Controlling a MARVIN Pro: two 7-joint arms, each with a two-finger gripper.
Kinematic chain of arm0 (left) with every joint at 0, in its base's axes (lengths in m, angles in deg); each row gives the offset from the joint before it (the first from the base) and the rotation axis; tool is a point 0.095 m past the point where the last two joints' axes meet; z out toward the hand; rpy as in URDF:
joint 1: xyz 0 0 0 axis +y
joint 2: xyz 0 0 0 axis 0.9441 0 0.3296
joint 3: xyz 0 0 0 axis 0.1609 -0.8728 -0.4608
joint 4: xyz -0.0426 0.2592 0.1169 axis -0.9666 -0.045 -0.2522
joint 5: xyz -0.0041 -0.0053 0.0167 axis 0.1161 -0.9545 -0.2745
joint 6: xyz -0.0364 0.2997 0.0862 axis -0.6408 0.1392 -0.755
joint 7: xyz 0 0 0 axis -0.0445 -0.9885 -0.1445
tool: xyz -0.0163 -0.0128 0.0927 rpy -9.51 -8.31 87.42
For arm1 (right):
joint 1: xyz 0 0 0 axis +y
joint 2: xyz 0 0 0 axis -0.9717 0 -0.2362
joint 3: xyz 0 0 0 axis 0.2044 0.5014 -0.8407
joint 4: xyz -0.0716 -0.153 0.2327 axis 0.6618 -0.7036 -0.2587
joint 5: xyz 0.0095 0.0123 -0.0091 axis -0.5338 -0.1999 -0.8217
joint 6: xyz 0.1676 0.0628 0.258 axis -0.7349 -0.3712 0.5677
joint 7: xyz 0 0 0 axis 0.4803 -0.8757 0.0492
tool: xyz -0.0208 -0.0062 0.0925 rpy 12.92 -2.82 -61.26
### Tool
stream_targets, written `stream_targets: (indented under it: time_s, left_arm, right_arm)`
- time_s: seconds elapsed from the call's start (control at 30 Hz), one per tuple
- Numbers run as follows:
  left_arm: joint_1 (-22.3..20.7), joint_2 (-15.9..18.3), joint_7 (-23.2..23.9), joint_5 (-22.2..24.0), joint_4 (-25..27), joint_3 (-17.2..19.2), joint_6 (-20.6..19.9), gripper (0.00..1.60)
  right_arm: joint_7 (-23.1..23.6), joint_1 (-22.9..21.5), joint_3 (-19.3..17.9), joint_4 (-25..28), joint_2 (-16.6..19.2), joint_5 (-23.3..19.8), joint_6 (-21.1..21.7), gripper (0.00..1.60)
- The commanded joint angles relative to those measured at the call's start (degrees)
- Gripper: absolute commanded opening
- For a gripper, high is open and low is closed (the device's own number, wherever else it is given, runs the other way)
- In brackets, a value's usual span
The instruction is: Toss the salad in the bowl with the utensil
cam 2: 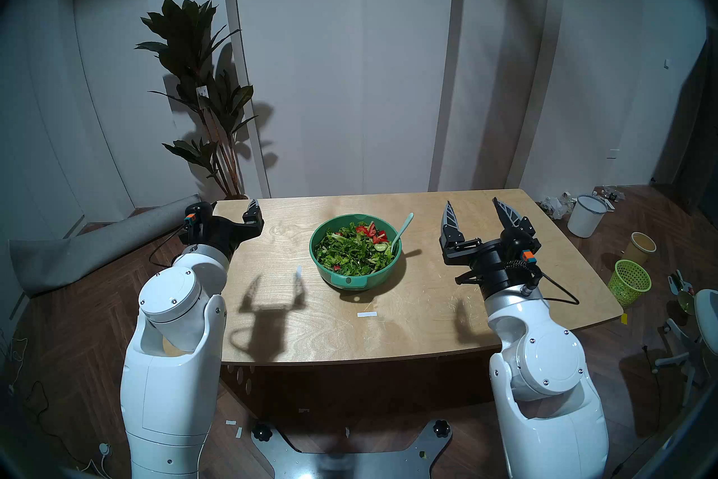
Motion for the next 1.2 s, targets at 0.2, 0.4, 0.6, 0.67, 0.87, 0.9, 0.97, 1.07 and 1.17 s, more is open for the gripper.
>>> stream_targets:
  time_s: [0.2, 0.4, 0.6, 0.67, 0.87, 0.9, 0.97, 1.07, 1.17]
  left_arm:
    - [-0.47, -0.12, -0.07, -0.04, 0.98, 0.02, 0.19, 1.60]
    - [-0.47, -0.14, -0.03, -0.07, 0.97, 0.04, 0.20, 1.60]
    - [-0.47, -0.16, 0.01, -0.09, 0.95, 0.05, 0.21, 1.60]
    - [-0.48, -0.17, 0.03, -0.10, 0.94, 0.06, 0.21, 1.60]
    - [-0.49, -0.18, 0.08, -0.13, 0.90, 0.08, 0.23, 1.60]
    - [-0.49, -0.18, 0.09, -0.14, 0.89, 0.08, 0.23, 1.60]
    - [-0.49, -0.18, 0.11, -0.15, 0.87, 0.08, 0.23, 1.60]
    - [-0.50, -0.18, 0.13, -0.16, 0.85, 0.09, 0.24, 1.60]
    - [-0.50, -0.19, 0.16, -0.17, 0.84, 0.10, 0.24, 1.60]
  right_arm:
    - [0.92, -9.16, -3.76, -11.29, 3.89, -0.42, 4.33, 1.60]
    - [0.29, -13.17, -2.69, -17.89, 4.82, 0.12, 1.35, 1.60]
    - [-0.11, -16.61, -0.13, -22.85, 5.25, 0.17, -1.41, 1.60]
    - [-0.07, -18.50, 1.48, -24.42, 5.38, 0.29, -2.14, 1.60]
    - [-0.24, -22.71, 4.18, -27.65, 5.40, 0.54, -2.74, 1.60]
    - [-0.17, -22.76, 4.40, -27.84, 5.39, 0.23, -2.81, 1.60]
    - [-0.07, -23.99, 5.12, -29.00, 5.39, 0.38, -2.67, 1.60]
    - [0.14, -25.83, 6.30, -30.80, 5.33, 0.78, -2.56, 1.60]
    - [0.47, -27.47, 7.75, -31.95, 4.90, 1.19, -2.68, 1.60]
